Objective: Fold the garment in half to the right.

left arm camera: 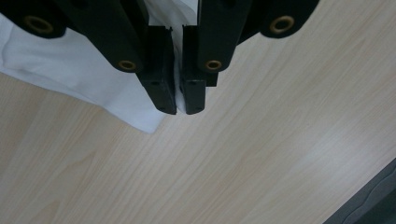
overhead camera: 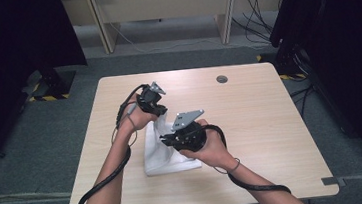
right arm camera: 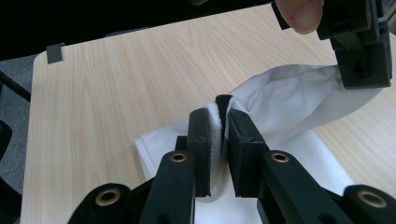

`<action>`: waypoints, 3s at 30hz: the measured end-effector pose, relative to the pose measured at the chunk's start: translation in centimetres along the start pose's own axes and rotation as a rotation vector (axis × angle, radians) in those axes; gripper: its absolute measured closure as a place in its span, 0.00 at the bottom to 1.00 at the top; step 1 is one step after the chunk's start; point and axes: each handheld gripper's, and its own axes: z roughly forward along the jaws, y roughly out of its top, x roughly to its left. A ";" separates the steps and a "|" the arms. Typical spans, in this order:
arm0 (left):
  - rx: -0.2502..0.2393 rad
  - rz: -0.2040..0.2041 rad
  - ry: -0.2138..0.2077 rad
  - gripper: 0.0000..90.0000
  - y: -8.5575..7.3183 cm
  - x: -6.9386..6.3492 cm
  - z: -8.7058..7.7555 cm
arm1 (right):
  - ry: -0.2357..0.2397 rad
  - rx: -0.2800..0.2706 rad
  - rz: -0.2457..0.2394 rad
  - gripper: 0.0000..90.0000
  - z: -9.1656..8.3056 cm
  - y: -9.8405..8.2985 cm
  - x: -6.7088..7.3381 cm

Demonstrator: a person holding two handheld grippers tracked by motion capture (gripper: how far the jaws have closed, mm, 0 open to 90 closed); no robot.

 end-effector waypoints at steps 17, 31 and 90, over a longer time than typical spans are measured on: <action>-0.002 -0.003 -0.003 0.93 -0.1 -0.1 0.3 | -0.003 0.003 0.006 0.89 0.0 -0.7 -0.2; 0.000 -0.002 -0.009 0.93 -0.1 -0.3 0.7 | -0.004 0.009 0.016 0.89 -0.1 -1.2 -0.4; -0.010 -0.001 -0.019 0.92 -0.1 -1.1 2.0 | -0.005 0.028 0.043 0.89 0.1 -3.2 -0.5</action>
